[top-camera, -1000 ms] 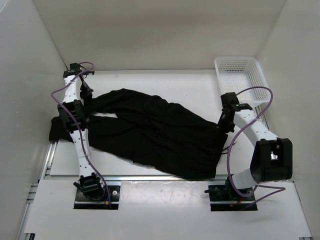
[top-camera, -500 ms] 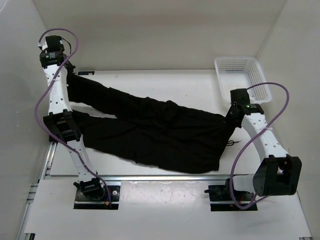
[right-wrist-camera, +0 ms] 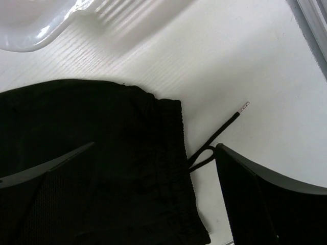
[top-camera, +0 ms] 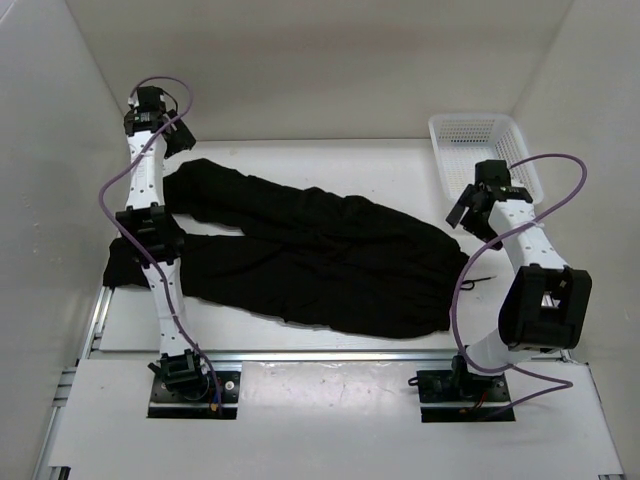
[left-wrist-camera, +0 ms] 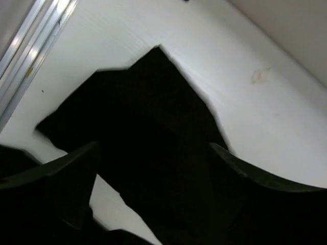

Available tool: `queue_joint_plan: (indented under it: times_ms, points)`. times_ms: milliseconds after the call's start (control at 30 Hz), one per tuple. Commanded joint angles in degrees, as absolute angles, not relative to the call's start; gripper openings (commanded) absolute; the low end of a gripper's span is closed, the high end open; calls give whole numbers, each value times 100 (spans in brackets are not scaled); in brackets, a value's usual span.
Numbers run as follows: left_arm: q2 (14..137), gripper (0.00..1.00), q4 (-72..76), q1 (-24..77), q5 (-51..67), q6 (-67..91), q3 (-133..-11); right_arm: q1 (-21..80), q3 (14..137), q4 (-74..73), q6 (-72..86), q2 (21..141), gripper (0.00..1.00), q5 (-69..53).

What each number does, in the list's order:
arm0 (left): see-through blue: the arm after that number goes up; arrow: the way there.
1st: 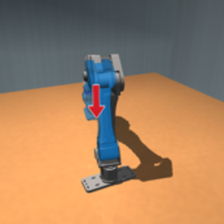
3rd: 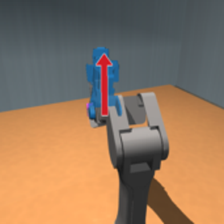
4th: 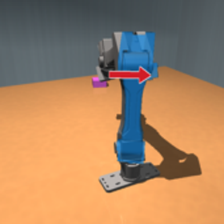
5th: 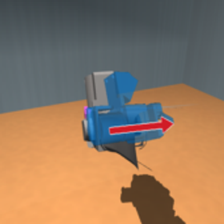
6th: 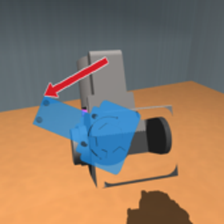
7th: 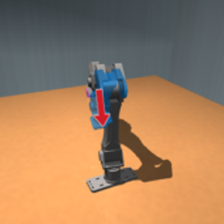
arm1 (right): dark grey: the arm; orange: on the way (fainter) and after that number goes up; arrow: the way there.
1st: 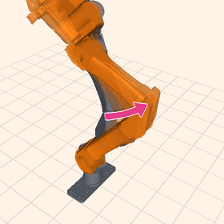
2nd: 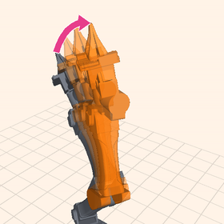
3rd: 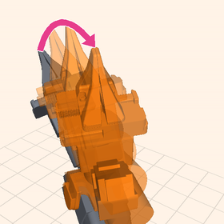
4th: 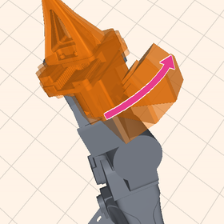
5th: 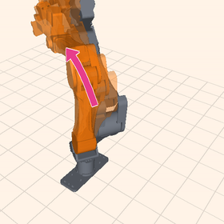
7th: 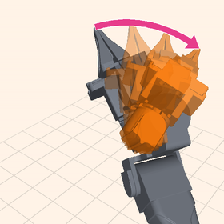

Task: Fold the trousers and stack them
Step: Flatten the trousers out, then fold the trousers

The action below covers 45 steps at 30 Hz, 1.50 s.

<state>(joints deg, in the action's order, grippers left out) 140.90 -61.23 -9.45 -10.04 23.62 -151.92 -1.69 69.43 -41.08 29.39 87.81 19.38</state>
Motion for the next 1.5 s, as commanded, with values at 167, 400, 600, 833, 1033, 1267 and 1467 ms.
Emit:
queue_joint_plan:
  times_ms: [167, 400, 600, 833, 1033, 1267, 1467]
  points:
    - [11973, 100, -5994, -1072, -1484, 2479, -14250, -167, 6953, -4341, 2857, 7710, 100, 2170]
    - [9872, 78, -5994, -1283, -1696, 2917, -11241, -229, 6381, -4816, 2681, 6198, 100, 1479]
    - [8518, 66, -5608, -1572, -979, 3471, -8327, -36, 5373, -5106, 2908, 5090, 87, 54]
    - [8427, 83, -5150, -1775, -633, 3349, -6522, 869, 4809, -5238, 3787, 4911, 65, -228]
    - [9491, 74, -4914, -1556, -527, 3559, -6582, 2053, 4342, -4334, 4999, 6246, 60, 59]
    - [10678, 68, -4913, -1301, -527, 3437, -7409, 1961, 4632, -3789, 5730, 7856, 55, 527]
    - [11046, 71, -4913, -1011, -589, 3313, -7874, 1056, 4694, -3735, 5871, 8350, 63, 1142]
